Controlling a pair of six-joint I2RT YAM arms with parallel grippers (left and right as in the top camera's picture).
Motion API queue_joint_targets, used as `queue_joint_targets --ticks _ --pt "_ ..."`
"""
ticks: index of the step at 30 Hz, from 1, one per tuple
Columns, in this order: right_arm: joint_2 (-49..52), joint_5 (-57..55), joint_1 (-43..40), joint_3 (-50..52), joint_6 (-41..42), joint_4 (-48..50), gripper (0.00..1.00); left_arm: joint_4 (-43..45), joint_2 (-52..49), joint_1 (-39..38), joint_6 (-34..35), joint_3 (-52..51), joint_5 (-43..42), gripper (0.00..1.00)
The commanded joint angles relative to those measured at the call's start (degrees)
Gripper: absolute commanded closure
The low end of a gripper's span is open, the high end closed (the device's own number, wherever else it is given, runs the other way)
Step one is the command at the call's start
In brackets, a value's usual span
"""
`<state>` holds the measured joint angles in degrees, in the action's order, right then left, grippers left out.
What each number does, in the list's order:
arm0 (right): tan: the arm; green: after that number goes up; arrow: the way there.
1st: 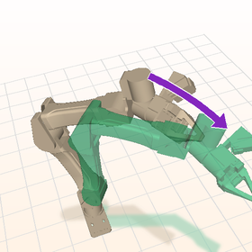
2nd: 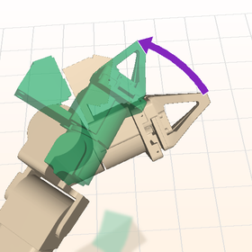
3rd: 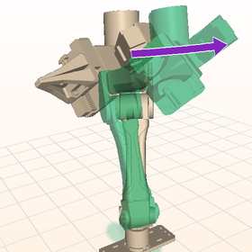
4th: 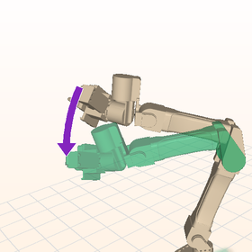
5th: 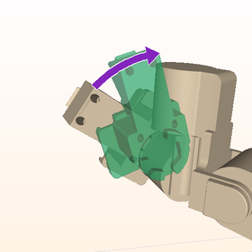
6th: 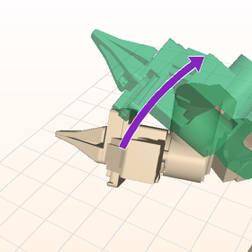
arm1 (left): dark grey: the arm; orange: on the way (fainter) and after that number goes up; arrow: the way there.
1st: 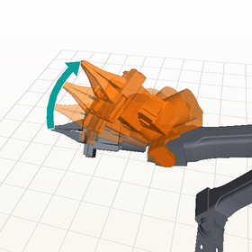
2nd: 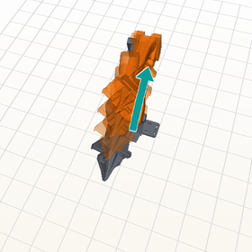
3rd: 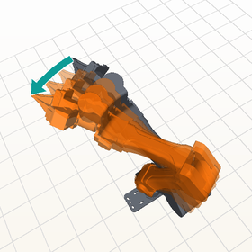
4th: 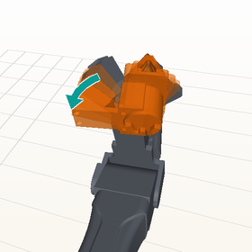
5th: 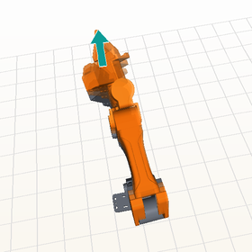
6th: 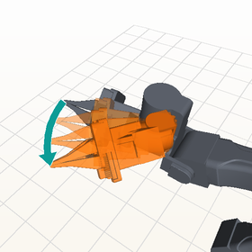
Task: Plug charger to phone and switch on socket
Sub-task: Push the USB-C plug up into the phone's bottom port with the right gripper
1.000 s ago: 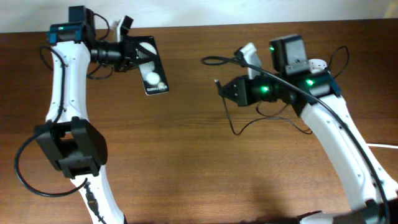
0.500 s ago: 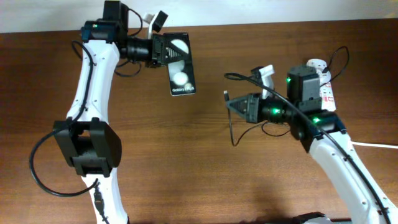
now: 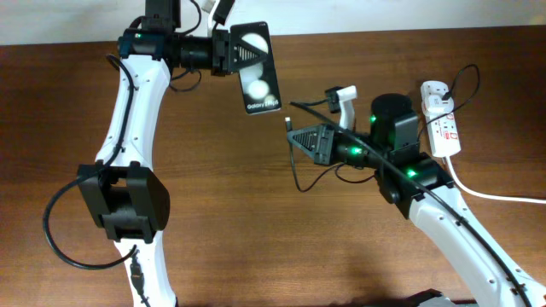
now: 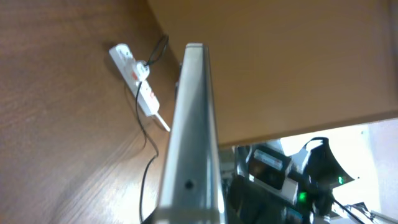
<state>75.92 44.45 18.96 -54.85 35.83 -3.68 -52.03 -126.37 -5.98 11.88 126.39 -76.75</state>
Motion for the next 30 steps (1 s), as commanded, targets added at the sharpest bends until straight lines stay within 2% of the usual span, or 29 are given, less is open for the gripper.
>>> queue_joint_targets --ticks 1,6,20,26,30 --pt "-0.61 -2.14 2.25 0.11 1.36 2.67 0.96 2.75 0.11 0.07 9.62 0.52 -3.02 1.0" --pt "-0.57 -3.63 4.15 0.11 1.33 3.56 0.96 2.97 0.11 -0.07 12.13 0.52 -3.04 1.0" --pt "-0.55 -4.07 4.28 0.11 1.27 3.5 0.96 2.93 0.11 -2.47 12.13 0.52 -3.02 1.0" --pt "-0.55 -4.68 4.26 0.11 1.05 3.37 0.96 2.95 0.11 -2.51 12.02 0.52 -3.37 1.0" --pt "-0.55 -5.81 4.22 0.11 0.37 2.19 0.96 2.97 0.11 -2.49 9.42 0.52 -6.56 1.0"
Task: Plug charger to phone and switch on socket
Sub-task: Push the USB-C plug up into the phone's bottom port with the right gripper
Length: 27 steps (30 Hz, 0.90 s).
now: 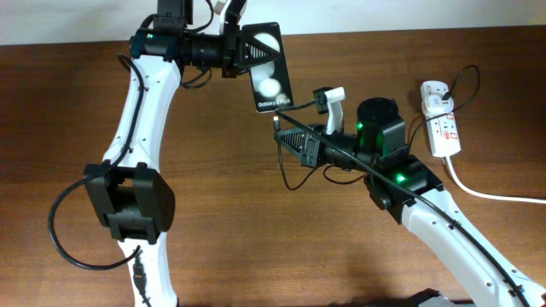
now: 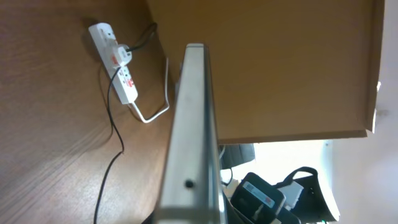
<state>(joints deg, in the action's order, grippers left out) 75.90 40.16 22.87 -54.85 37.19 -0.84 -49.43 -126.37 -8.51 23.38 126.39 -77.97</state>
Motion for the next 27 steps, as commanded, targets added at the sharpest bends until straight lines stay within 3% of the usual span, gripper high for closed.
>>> queue_joint_targets --ticks 1,27 --pt "-0.52 -1.68 0.31 0.11 -0.98 -0.68 0.96 0.37 0.11 0.04 -2.4 0.52 -5.77 1.0" --pt "-0.42 -1.99 0.31 0.11 -0.94 0.68 0.96 -0.24 0.11 -1.25 -3.72 0.5 -5.64 1.0"
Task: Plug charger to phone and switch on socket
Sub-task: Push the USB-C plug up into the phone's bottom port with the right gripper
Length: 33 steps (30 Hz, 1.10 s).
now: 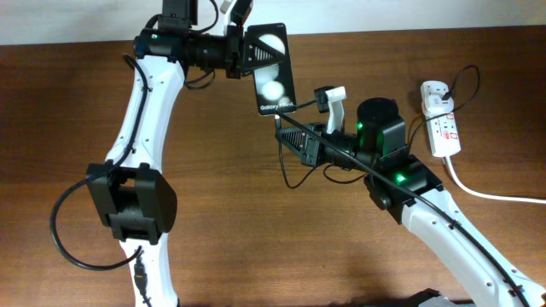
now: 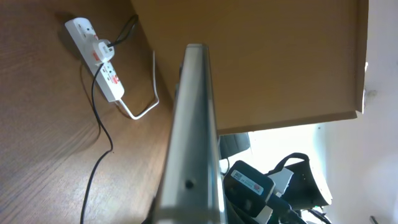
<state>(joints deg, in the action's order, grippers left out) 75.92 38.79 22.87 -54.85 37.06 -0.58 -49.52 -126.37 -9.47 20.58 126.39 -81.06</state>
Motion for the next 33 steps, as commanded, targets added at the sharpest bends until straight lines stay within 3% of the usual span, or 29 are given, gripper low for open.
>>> queue_joint_targets --ticks 1,33 --pt "-0.44 -0.96 0.31 0.11 -0.81 0.37 0.96 -0.24 0.11 -0.28 -0.92 0.5 -2.58 1.0" --pt "-0.44 -2.19 -1.57 0.11 -0.52 0.68 0.96 -0.24 0.11 -0.28 -0.92 0.5 -2.78 1.0"
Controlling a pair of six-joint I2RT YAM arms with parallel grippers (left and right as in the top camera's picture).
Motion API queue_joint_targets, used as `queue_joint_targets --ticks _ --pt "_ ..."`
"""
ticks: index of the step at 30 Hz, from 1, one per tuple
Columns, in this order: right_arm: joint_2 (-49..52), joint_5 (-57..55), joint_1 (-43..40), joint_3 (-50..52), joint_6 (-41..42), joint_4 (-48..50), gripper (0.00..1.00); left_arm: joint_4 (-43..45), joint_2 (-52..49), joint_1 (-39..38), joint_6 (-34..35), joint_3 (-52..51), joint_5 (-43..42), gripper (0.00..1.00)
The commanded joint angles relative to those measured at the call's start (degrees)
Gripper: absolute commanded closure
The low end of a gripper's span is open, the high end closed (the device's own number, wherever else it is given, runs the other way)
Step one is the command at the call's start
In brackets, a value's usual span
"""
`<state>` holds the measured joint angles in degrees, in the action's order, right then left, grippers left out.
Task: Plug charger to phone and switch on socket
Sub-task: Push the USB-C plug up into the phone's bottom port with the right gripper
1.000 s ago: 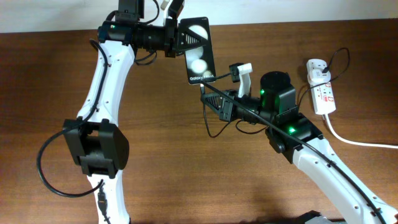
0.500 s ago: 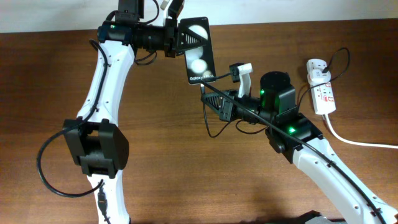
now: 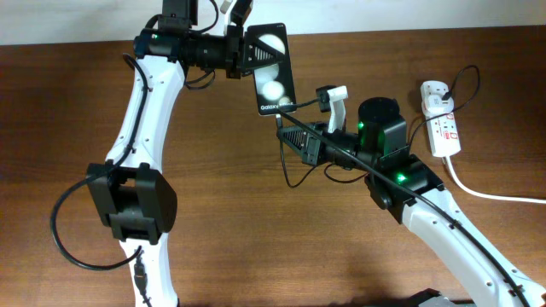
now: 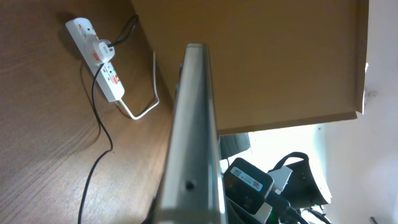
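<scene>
My left gripper [image 3: 246,51] is shut on a black Galaxy phone [image 3: 274,70], holding it in the air with its lower end toward the right arm. In the left wrist view the phone [image 4: 191,124] shows edge-on, a small hole in its end. My right gripper [image 3: 299,141] is shut on the charger plug [image 3: 280,120], whose tip sits just below the phone's lower end. Whether the plug touches the port cannot be told. The black charger cable [image 3: 294,177] hangs beneath. The white socket strip [image 3: 443,119] lies at the far right, with the charger adapter [image 3: 437,104] in it.
The socket strip [image 4: 96,53] lies near the table's back edge, and its white cord [image 3: 499,195] runs off to the right. The right arm's wrist camera housing [image 4: 249,185] sits close beside the phone. The brown wooden table [image 3: 222,222] lies below both arms.
Hardly anything differs. In the left wrist view the right arm's wrist housing looks a shade closer to the phone. Both grips are unchanged.
At first my left gripper held the phone up at the back and my right gripper held the plug some way off to the right. A second later the two had come together, plug tip under the phone's lower end. They have stayed so.
</scene>
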<state>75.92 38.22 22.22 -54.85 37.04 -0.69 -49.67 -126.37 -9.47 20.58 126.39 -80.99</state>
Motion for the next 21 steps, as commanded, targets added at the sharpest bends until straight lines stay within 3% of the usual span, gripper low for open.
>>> queue_joint_targets --ticks 1,21 --pt "-0.44 -1.6 -0.92 0.11 -0.5 0.96 0.96 -0.11 0.11 -0.28 -0.94 0.5 -2.84 1.0" --pt "-0.44 -1.81 -2.1 0.11 -0.04 3.17 0.96 -0.11 0.11 -0.28 -1.75 0.5 -2.84 1.0"
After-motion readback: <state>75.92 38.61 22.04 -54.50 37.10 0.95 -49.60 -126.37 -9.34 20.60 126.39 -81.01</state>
